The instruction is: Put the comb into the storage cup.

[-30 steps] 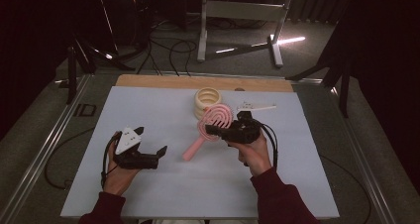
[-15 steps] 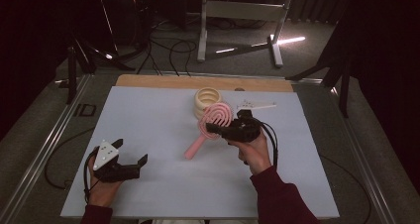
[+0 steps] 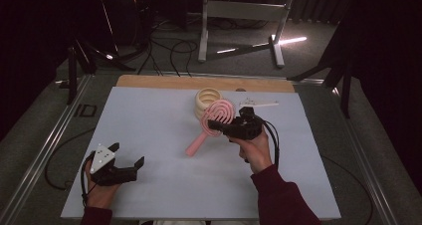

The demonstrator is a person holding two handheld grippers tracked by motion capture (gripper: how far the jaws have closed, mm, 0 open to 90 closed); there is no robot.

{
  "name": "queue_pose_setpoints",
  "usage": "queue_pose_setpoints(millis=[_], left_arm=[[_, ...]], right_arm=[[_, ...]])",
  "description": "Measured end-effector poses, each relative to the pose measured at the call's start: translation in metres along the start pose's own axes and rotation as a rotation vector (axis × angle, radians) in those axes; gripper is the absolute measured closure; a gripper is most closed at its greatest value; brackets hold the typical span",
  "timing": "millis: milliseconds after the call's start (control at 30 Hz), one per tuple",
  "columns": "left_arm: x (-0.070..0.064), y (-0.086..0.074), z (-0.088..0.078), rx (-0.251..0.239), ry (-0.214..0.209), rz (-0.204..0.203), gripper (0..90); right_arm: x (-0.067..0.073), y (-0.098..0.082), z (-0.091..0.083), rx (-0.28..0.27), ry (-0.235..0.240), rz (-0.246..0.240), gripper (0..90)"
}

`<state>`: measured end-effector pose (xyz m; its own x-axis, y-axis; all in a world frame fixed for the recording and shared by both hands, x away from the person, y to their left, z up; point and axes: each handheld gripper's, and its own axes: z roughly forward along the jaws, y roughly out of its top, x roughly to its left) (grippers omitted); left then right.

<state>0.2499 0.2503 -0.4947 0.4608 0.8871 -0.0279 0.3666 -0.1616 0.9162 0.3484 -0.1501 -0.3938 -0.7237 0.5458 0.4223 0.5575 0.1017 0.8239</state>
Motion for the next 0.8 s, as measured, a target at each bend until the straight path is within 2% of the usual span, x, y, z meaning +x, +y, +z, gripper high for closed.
queue_pose_setpoints(millis=[267,433,800], left_arm=[[0.001,-0.001,-0.001,-0.019,0.026,-0.013,0.0],[0.001,-0.002,0.0,-0.015,0.027,-0.015,0.0],[0.001,-0.002,0.0,-0.021,0.023,-0.03,0.0]], right_arm=[[-0.002,0.008,-0.002,-0.022,-0.005,0.012,63.7],[-0.003,0.013,-0.003,-0.035,0.005,0.031,63.7],[-0.007,0.02,-0.005,-0.058,-0.005,0.048,63.8]])
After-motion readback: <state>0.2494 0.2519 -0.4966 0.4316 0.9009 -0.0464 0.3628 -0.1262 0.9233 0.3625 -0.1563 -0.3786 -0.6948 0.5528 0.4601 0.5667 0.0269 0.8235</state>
